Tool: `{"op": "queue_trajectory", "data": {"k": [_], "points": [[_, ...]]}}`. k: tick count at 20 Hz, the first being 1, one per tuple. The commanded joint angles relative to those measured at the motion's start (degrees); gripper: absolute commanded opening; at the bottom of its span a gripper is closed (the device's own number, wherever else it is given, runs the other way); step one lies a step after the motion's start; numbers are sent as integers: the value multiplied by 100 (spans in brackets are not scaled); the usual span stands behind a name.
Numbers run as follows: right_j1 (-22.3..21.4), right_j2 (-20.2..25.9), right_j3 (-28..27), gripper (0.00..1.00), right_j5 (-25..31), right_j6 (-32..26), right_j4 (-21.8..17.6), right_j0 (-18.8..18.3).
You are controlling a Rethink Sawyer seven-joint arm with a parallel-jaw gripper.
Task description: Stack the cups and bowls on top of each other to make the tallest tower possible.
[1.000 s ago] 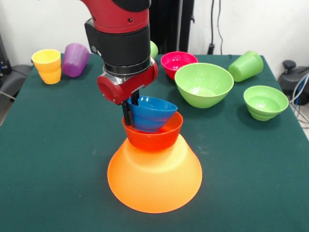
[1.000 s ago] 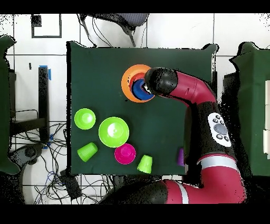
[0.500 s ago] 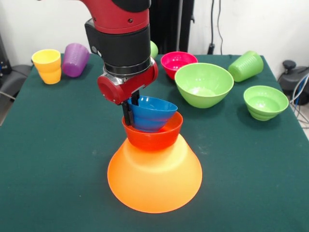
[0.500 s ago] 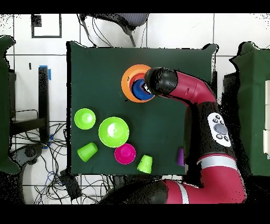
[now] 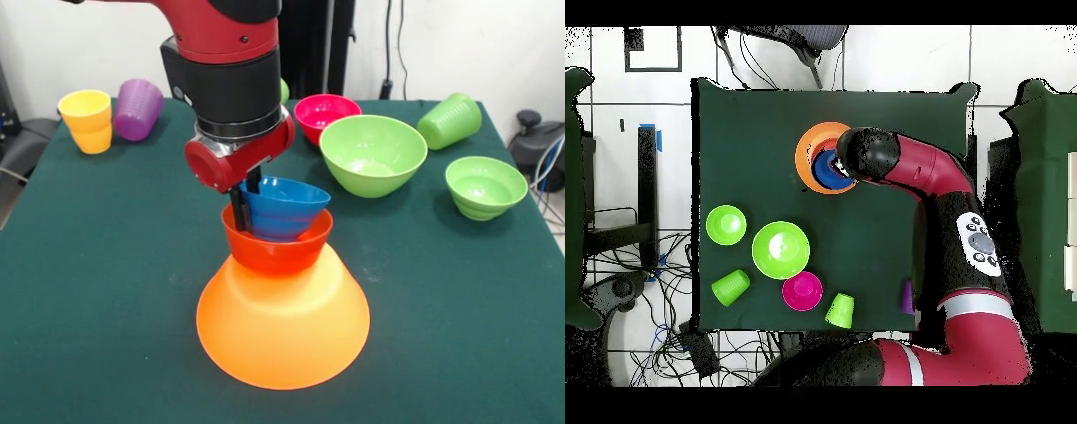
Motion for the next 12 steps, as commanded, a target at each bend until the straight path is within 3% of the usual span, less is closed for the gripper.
{"op": "queue_trajectory", "data": {"k": [1, 12], "points": [[187, 562, 374, 0, -126, 709, 21, -59], [175, 530, 324, 0, -84, 733, -46, 8]]}}
